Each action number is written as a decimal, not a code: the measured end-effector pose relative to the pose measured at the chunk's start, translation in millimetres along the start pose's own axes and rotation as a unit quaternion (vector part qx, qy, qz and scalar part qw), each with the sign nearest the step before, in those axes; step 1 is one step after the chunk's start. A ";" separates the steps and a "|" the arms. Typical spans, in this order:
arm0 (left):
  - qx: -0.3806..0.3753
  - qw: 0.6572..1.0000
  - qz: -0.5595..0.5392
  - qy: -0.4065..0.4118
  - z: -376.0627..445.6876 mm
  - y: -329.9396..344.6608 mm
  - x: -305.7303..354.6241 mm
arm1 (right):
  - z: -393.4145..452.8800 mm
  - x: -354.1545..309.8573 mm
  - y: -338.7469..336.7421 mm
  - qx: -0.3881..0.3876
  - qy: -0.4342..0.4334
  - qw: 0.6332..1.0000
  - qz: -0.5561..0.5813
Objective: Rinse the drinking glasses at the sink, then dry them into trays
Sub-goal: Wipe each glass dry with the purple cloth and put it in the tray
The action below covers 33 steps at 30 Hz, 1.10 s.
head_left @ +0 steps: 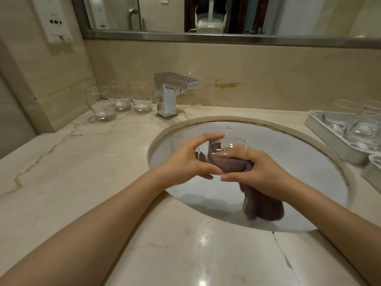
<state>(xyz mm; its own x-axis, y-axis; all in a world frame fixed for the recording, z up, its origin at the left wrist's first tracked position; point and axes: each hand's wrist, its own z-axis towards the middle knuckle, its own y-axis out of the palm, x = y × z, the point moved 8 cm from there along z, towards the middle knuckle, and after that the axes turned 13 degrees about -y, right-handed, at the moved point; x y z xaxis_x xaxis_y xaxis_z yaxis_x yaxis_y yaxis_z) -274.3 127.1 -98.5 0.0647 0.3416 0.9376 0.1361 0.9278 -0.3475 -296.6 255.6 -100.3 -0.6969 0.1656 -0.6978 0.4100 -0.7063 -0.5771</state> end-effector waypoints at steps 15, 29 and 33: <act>-0.119 0.969 -0.198 -0.086 1.7 4.0 -1.9 | 4.9 -29.6 -9.7 -0.015 -0.173 0.937 -0.304; 0.041 0.994 0.056 0.086 3.1 4.8 16.8 | 1.7 -6.4 -14.3 0.013 0.078 0.992 0.098; -0.073 0.983 -0.154 -0.071 5.7 11.5 -0.1 | 4.8 -27.4 -13.5 -0.038 -0.133 0.945 -0.295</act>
<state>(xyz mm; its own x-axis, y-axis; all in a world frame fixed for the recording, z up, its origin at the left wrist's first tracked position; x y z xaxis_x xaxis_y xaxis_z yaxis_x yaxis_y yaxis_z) -278.4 138.5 -102.5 -0.1388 0.0753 0.9875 0.2686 0.9626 -0.0357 -285.9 257.3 -71.4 -0.9363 0.3301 -0.1195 -0.0624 -0.4916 -0.8686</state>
